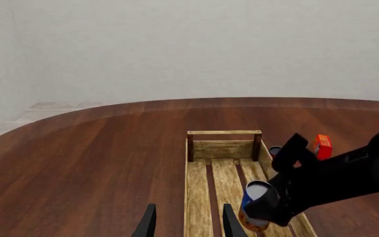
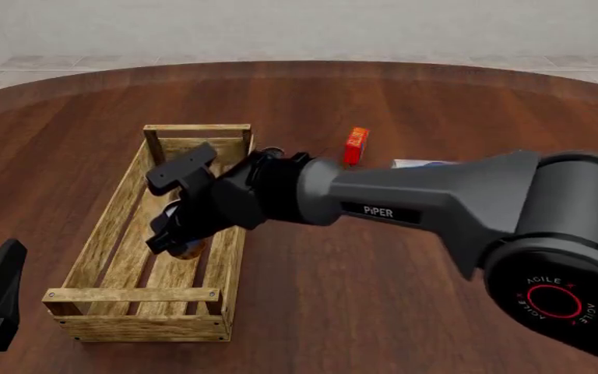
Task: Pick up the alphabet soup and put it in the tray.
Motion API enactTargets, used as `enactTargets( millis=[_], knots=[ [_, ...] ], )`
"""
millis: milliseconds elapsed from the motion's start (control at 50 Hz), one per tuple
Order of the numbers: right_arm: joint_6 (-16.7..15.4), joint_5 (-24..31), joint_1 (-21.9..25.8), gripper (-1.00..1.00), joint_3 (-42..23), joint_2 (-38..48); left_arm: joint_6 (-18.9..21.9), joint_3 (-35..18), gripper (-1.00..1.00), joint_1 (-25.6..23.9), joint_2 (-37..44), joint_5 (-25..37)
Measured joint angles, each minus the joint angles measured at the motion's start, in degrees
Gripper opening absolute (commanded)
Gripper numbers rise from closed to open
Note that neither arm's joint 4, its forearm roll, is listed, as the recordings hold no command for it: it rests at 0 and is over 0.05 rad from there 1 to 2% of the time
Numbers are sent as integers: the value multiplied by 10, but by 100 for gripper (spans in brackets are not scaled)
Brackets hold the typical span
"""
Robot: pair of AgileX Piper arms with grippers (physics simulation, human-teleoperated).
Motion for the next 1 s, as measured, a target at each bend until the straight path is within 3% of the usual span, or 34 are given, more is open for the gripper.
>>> enactTargets(
  millis=[440,460,1000],
  knots=[
    [5,4,-4,-100,-14,29,0,-1,100,0,0,1],
    [5,4,-4,100,-15,30,0,-1,100,0,0,1],
    [10,13,-2,100,-14,4,0,-2,100,0,0,3]
  ],
)
